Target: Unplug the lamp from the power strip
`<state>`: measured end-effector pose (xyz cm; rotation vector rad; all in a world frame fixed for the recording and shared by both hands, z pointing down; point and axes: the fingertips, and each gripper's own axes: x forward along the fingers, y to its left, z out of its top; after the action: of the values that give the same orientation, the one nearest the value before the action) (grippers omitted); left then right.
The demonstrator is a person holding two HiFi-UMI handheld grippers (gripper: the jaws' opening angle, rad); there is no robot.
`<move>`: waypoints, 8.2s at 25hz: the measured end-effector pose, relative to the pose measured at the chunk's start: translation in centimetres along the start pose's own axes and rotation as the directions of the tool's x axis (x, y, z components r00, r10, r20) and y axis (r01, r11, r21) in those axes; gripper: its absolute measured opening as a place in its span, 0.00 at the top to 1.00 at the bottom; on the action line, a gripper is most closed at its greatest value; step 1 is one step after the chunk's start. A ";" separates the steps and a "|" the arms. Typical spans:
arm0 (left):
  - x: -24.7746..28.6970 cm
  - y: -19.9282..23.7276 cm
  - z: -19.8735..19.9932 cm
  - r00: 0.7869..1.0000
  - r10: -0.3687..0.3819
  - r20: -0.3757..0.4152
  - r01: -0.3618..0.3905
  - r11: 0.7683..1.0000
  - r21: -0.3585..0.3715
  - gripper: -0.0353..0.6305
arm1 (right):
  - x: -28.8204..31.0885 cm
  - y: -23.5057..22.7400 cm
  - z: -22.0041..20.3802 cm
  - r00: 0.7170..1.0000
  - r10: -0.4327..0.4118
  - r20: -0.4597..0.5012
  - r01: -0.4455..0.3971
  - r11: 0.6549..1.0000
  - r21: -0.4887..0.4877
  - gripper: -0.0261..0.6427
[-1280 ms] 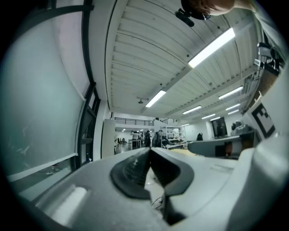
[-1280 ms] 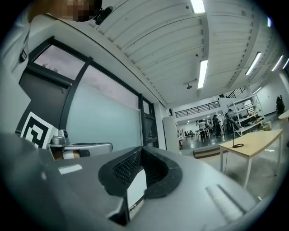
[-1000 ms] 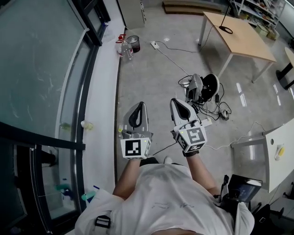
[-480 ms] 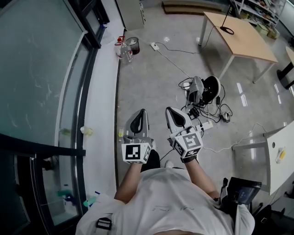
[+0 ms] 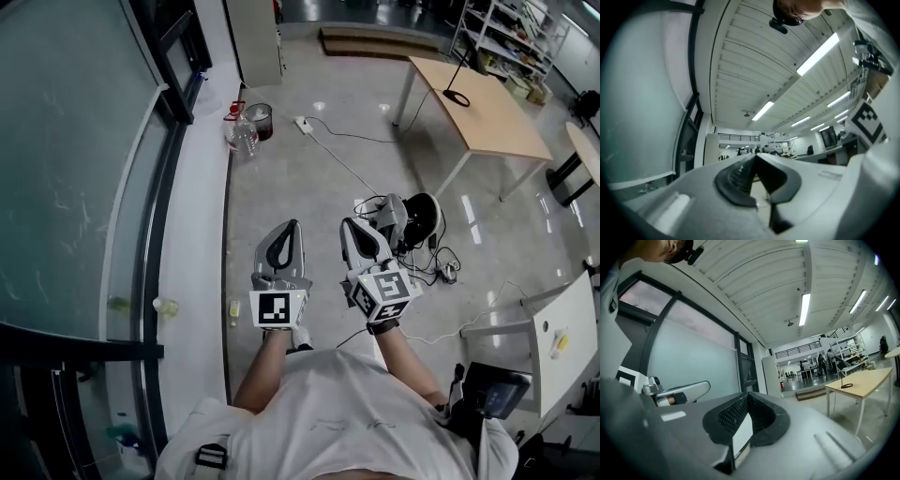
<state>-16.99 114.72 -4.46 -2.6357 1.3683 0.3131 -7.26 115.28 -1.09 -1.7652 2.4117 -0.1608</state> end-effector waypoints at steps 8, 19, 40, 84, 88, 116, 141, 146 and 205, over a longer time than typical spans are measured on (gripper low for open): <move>5.1 7.6 -4.5 0.994 -0.054 -0.095 0.051 0.998 -0.037 0.95 | 9.9 1.1 -2.4 0.994 -0.062 -0.094 0.059 0.998 -0.033 0.96; 13.0 15.6 -14.9 0.949 0.062 -0.308 -0.094 0.991 -0.091 0.96 | 21.4 -5.4 -7.2 0.976 -0.124 -0.181 0.119 0.992 -0.040 0.96; 46.1 26.1 -22.2 0.969 0.064 -0.238 -0.078 0.996 -0.050 0.95 | 50.7 -26.3 -4.7 0.990 -0.086 -0.109 0.087 0.996 0.004 0.96; 104.5 47.1 -56.3 0.859 -0.199 -0.472 0.089 0.966 -0.244 0.95 | 103.9 -63.3 -20.6 0.878 -0.006 -0.478 0.093 0.983 0.158 0.95; 107.6 46.8 -57.9 0.831 -0.207 -0.516 0.082 0.964 -0.254 0.95 | 106.7 -65.2 -20.5 0.871 0.037 -0.490 0.061 0.981 0.183 0.95; 113.3 52.1 -53.6 0.868 -0.184 -0.462 0.108 0.977 -0.186 0.95 | 118.5 -63.6 -15.2 0.891 0.128 -0.435 -0.092 0.990 0.103 0.95; 111.8 52.8 -57.5 0.813 -0.313 -0.491 0.182 0.938 -0.296 0.95 | 114.7 -65.1 -17.9 0.842 -0.071 -0.534 0.097 0.995 0.021 0.95; 111.5 51.3 -58.9 0.793 -0.351 -0.499 0.205 0.923 -0.324 0.95 | 112.3 -65.6 -19.4 0.819 -0.098 -0.565 0.136 0.990 0.025 0.95; 88.2 50.3 -133.8 0.362 -0.378 -0.852 -0.314 0.812 -0.493 0.95 | 114.4 -76.4 -94.6 0.418 0.190 -0.889 -0.170 0.977 0.129 0.95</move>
<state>6.32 -14.53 100.22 -3.5606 1.5958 -1.2930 13.11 -17.04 98.72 -1.5673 3.2075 -1.4668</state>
